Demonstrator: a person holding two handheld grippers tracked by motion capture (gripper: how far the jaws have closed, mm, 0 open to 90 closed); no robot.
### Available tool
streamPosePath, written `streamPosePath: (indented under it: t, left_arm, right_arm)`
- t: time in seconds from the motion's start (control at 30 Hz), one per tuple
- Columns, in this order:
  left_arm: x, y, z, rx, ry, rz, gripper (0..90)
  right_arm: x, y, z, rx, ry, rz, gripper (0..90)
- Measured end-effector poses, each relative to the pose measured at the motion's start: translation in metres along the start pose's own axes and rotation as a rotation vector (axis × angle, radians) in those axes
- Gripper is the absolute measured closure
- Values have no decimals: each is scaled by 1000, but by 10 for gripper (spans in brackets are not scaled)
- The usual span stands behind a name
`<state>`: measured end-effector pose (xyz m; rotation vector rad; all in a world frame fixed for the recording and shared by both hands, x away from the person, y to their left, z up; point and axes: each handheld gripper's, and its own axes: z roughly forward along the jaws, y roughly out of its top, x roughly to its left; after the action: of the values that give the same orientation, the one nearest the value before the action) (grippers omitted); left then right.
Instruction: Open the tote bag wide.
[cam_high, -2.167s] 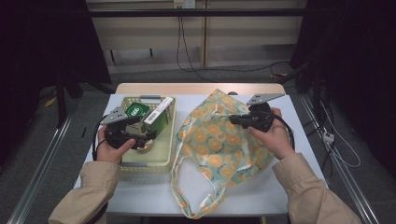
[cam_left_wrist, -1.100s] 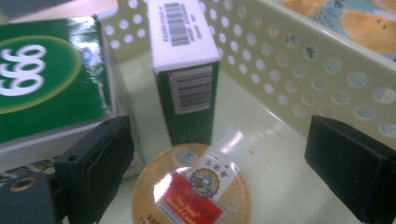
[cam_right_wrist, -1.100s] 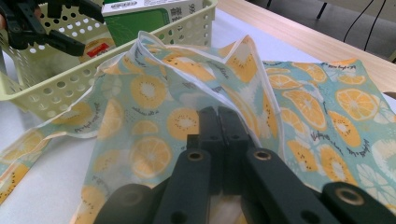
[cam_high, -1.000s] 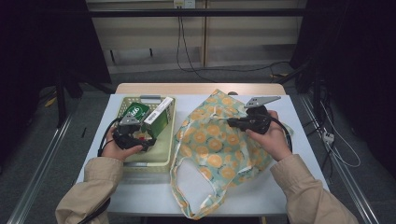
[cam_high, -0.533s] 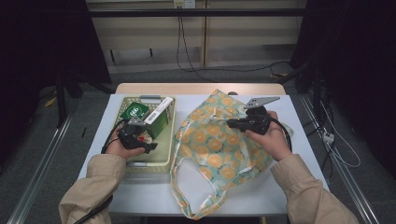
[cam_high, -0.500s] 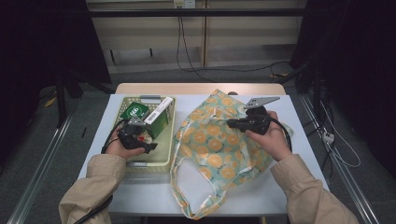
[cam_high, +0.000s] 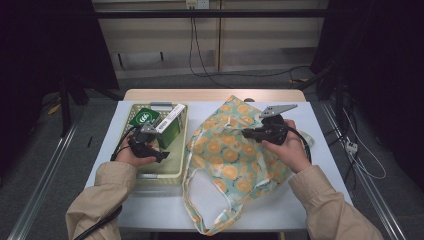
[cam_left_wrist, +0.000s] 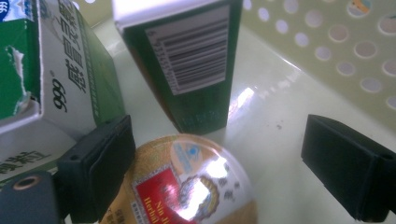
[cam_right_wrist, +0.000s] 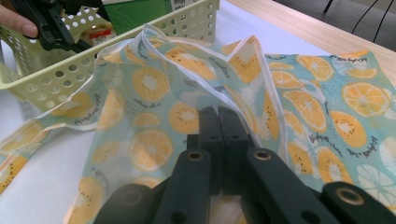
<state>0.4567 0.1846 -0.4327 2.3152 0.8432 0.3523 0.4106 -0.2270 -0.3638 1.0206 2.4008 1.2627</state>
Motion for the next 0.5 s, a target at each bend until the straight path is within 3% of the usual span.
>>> streamPosePath:
  t: [0.13,0.23,0.43,0.5]
  left_arm:
    - [-1,0,-11,-21,14,-3,114]
    - [2,-5,-13,26,30,-33,88]
    - [7,-12,-11,41,55,-79,75]
    - [9,-13,-8,72,54,-106,74]
  right_arm:
    - [0,-1,1,1,2,0,900]
    - [1,0,2,0,4,-3,900]
    - [5,1,3,0,9,-12,900]
    - [4,1,2,-1,9,-11,900]
